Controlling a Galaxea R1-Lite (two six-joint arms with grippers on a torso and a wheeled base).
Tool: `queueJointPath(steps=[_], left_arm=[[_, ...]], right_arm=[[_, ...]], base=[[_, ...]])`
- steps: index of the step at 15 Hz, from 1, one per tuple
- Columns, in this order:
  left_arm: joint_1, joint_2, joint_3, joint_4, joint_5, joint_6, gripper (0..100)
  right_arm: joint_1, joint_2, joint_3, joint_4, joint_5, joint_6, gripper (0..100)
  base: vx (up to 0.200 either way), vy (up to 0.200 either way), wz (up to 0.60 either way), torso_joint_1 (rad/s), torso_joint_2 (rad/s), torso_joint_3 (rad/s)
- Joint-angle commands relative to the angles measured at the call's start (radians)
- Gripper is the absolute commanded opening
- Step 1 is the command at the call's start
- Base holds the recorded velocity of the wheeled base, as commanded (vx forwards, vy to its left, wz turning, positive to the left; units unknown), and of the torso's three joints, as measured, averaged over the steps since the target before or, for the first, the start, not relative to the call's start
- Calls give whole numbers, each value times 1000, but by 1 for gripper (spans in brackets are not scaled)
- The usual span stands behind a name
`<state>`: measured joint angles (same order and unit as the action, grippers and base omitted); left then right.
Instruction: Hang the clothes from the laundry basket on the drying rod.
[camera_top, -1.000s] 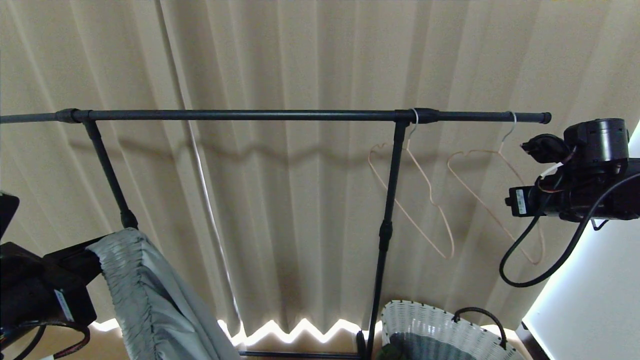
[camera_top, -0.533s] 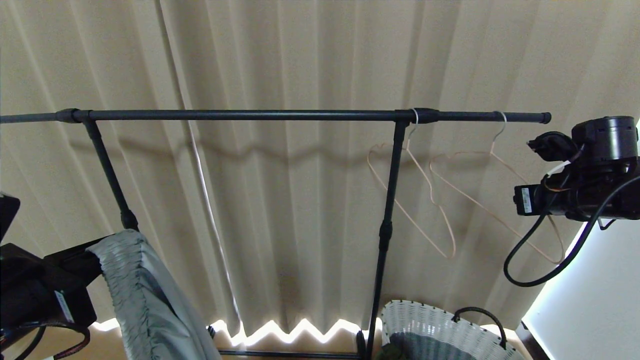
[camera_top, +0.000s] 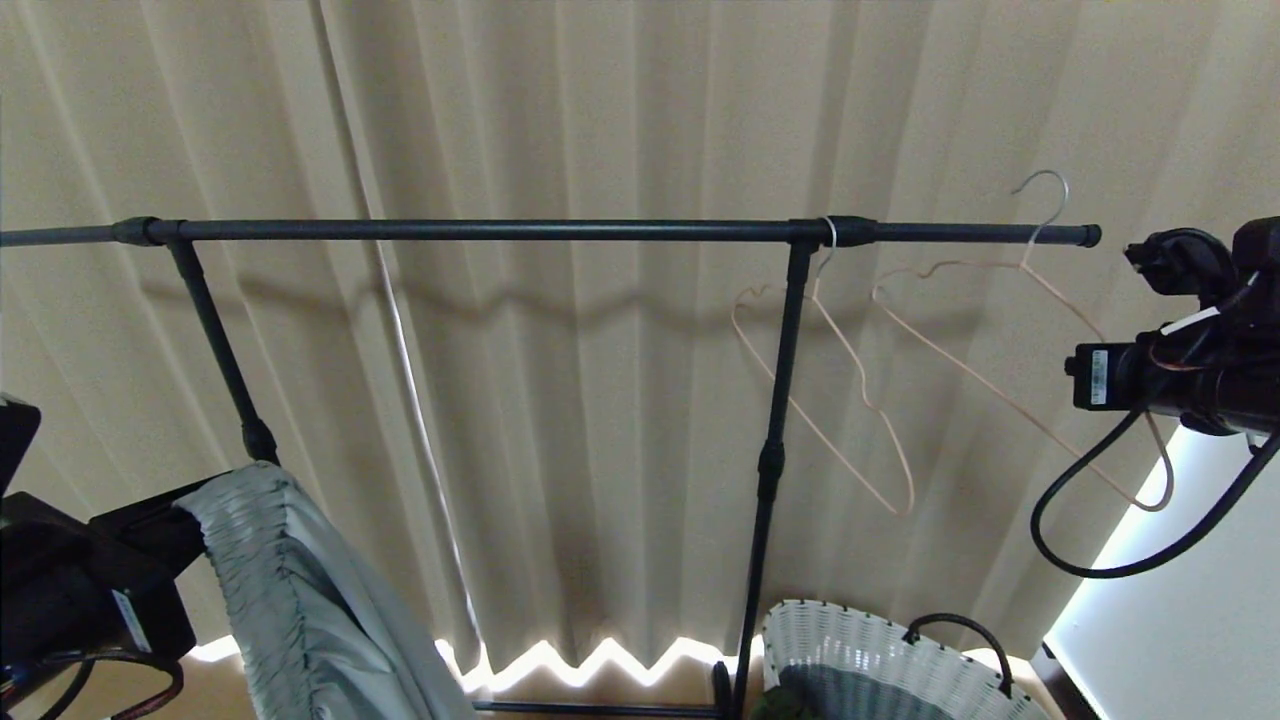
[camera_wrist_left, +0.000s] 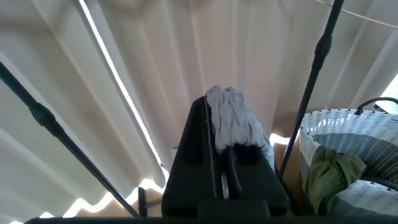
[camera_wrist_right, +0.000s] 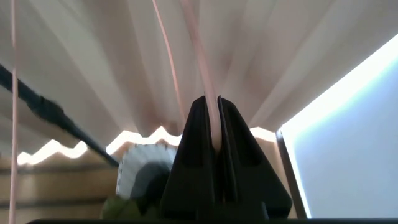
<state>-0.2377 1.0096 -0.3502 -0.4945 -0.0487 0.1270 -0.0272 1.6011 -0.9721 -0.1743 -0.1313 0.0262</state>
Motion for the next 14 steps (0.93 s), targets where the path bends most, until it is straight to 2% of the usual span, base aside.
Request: queueJointPath(steps=[1, 5, 14], left_arm=[[0, 1, 4, -1, 0, -1, 0], [1, 0, 5, -1, 0, -1, 0], [18, 11, 10, -1, 0, -6, 0]], right_arm=[[-2, -64, 58, -19, -1, -2, 0], [-2, -158, 144, -19, 1, -5, 0], [0, -286, 277, -8, 2, -45, 0]], base=[[0, 0, 0, 0, 0, 0], [0, 0, 0, 0, 0, 0], [-200, 0, 0, 2, 2, 3]])
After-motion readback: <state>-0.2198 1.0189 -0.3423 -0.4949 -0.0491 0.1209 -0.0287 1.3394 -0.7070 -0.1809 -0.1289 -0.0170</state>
